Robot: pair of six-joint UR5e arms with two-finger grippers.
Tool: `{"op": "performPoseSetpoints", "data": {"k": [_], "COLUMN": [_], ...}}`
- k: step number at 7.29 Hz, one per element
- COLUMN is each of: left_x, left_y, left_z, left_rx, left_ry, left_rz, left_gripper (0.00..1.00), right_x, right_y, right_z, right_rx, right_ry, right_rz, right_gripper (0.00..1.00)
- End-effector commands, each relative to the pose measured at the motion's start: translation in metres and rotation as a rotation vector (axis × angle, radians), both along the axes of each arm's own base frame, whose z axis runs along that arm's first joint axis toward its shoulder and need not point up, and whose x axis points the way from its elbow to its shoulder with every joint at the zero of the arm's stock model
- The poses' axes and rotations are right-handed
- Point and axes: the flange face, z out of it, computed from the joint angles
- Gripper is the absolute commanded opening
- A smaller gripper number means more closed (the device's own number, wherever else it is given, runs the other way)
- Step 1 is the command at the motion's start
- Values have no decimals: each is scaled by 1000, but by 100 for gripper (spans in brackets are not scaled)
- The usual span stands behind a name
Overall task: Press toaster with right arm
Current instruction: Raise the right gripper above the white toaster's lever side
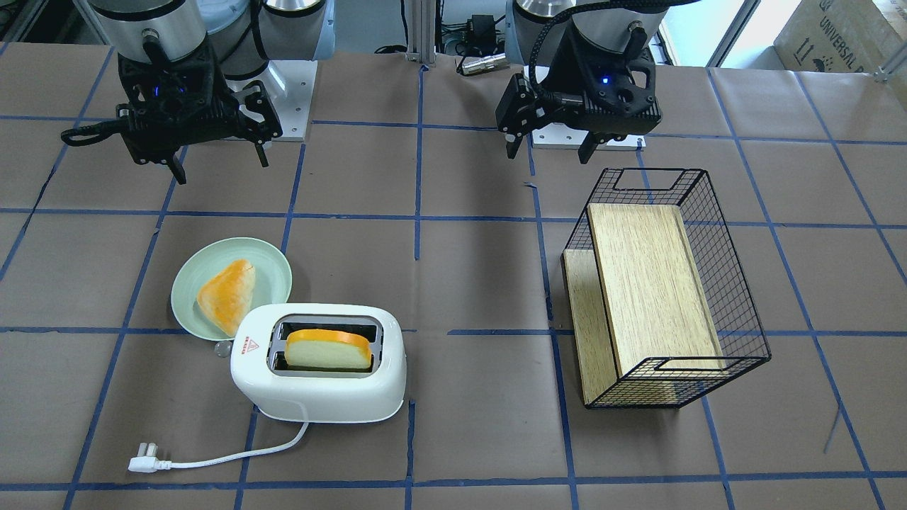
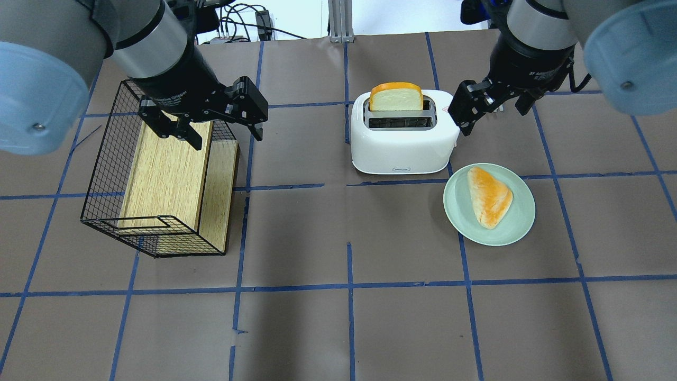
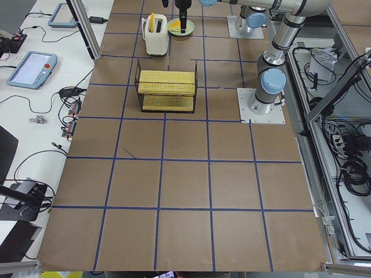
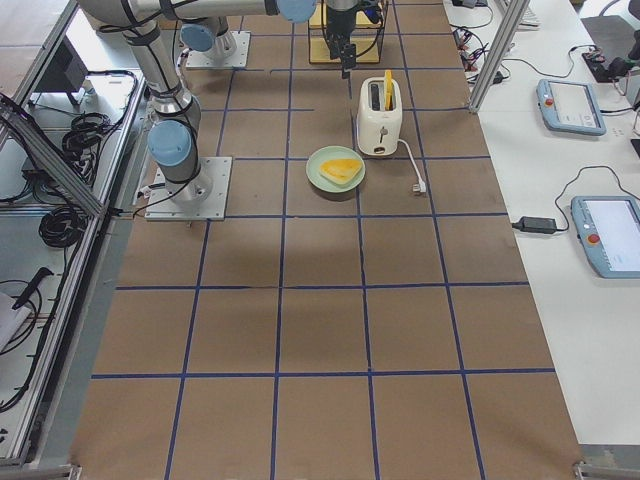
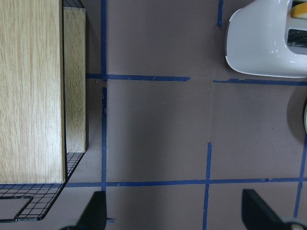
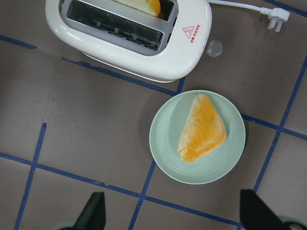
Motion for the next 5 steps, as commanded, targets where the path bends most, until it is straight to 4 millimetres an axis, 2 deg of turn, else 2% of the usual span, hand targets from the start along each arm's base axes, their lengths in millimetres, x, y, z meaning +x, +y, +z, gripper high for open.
{"op": "performPoseSetpoints", "data": {"k": [1,5], "left_x": [0,0], "left_y": [0,0], "left_z": [0,0], "left_rx": [1,1], "left_ry": [0,0], "left_rz": [1,1], "left_gripper": [100,100], "right_x": [1,1], "right_y": [2,-1], "right_z": [2,-4], "right_rx": [-5,9], "right_ry": [-9,-11], "right_rz": [-1,3], "right_gripper": [100,100]}}
